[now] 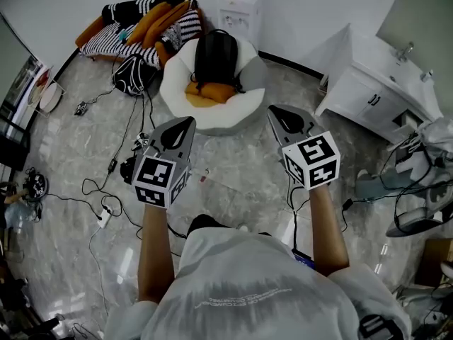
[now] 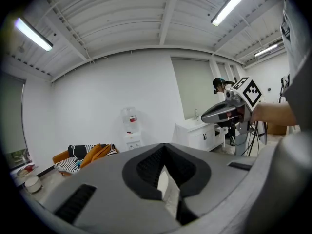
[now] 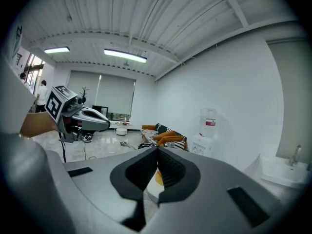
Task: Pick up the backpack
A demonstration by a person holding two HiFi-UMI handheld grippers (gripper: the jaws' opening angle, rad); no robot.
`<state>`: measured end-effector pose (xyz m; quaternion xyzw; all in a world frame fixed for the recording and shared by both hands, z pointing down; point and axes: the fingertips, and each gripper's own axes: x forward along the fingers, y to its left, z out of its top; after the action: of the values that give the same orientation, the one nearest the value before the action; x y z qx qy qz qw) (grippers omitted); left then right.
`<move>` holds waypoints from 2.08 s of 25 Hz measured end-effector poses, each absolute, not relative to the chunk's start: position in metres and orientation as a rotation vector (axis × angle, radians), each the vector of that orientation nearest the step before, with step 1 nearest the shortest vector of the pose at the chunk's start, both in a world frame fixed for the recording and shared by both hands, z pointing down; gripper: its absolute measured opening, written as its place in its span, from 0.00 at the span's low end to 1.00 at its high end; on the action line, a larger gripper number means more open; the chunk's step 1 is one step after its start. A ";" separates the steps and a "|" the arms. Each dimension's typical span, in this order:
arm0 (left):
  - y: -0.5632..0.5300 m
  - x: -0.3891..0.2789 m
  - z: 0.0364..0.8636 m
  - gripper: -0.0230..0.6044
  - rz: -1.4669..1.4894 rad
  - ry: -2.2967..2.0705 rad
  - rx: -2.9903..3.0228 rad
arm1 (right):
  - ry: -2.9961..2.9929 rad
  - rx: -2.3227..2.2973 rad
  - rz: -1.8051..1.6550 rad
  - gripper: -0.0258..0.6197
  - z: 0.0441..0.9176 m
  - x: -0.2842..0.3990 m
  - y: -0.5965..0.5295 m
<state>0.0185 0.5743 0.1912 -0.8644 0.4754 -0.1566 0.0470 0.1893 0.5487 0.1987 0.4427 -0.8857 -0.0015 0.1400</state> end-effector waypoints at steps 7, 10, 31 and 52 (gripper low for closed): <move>0.571 0.029 0.199 0.07 -0.491 1.466 -2.632 | -2.602 1.213 0.013 0.04 0.211 0.188 0.546; 0.564 0.030 0.205 0.07 -0.483 1.456 -2.638 | -2.604 1.196 0.015 0.04 0.216 0.184 0.542; 0.361 -0.010 0.232 0.07 -0.504 1.409 -2.710 | -2.456 1.249 0.040 0.04 0.247 0.141 0.351; 0.219 -0.056 0.242 0.07 -0.537 1.361 -2.787 | -2.404 1.312 0.132 0.04 0.251 0.104 0.216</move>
<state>-0.0561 0.2187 0.2421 -0.8854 0.4323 -0.1705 -0.0028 0.1042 0.2158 0.2508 0.4691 -0.8592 0.0473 0.1986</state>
